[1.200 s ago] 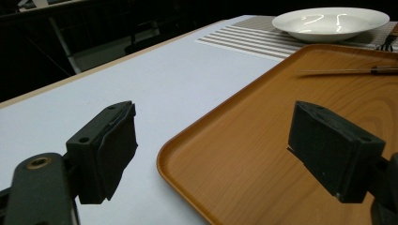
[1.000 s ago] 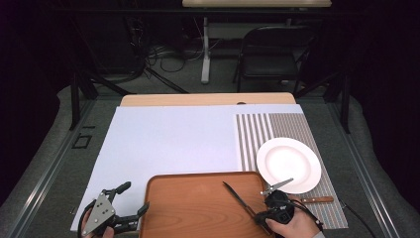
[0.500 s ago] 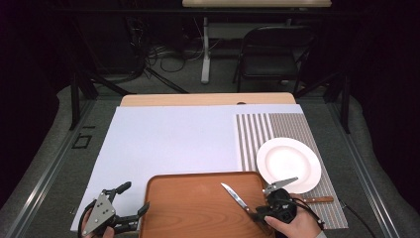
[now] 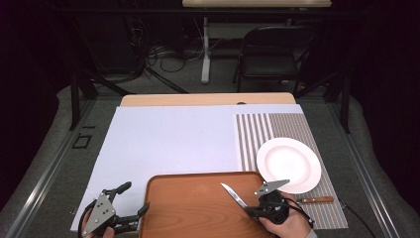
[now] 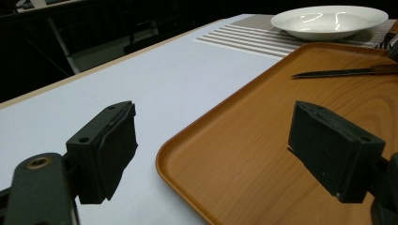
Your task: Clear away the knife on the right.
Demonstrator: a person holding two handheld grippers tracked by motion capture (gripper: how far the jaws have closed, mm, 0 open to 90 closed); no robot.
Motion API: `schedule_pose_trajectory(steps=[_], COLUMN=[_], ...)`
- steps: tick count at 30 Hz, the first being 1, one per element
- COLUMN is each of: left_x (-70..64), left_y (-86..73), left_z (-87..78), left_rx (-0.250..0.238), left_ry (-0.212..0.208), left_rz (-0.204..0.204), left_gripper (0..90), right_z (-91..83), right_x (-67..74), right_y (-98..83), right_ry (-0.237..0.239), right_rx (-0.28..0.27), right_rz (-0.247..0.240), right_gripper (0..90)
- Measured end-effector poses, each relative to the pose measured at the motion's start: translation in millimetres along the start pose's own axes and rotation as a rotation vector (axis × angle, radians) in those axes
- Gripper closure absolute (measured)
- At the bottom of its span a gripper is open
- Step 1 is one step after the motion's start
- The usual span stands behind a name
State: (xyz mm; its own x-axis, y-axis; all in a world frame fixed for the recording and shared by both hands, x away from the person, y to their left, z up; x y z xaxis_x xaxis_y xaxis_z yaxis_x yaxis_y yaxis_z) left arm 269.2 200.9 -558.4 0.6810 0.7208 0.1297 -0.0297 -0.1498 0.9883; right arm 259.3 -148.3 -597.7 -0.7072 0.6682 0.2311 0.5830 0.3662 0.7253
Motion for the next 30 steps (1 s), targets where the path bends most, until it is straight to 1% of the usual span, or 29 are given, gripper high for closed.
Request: schedule_pose_trajectory(steps=[5, 13, 22, 30], left_x=[-0.3, 0.0, 0.3, 0.6], left_y=[0.0, 0.1, -0.3, -0.5], left_z=[0.1, 0.0, 0.0, -0.1], left_rx=[0.0, -0.001, 0.0, 0.001], left_ry=[-0.001, -0.001, 0.002, 0.003], left_rz=[-0.003, 0.001, -0.004, -0.006], left_gripper=[15.6, 15.6, 15.6, 15.6], right_z=[6.3, 12.4, 15.6, 10.4], right_x=[0.9, 2.0, -0.5, -13.9], right_y=[-3.2, -4.9, -6.7, -6.5], right_ry=[0.005, 0.014, 0.009, -0.031], right_rx=[0.012, 0.015, 0.015, 0.003], right_rz=[-0.02, -0.023, -0.006, 0.039], right_gripper=[90.0, 90.0, 90.0, 90.0])
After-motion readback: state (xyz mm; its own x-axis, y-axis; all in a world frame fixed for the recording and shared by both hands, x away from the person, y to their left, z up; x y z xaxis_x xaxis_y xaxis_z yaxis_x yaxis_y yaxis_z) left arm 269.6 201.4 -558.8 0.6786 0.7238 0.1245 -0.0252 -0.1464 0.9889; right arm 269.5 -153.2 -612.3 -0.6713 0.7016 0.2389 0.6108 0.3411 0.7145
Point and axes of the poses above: each handheld gripper's, and its own axes: z roughly forward along the jaws, y roughly out of its top, x roughly to its left, the point moved 9 cm from there along z, roughly forward along the jaws, and after that the axes turned 13 degrees about -x, right-handed, at the moved point
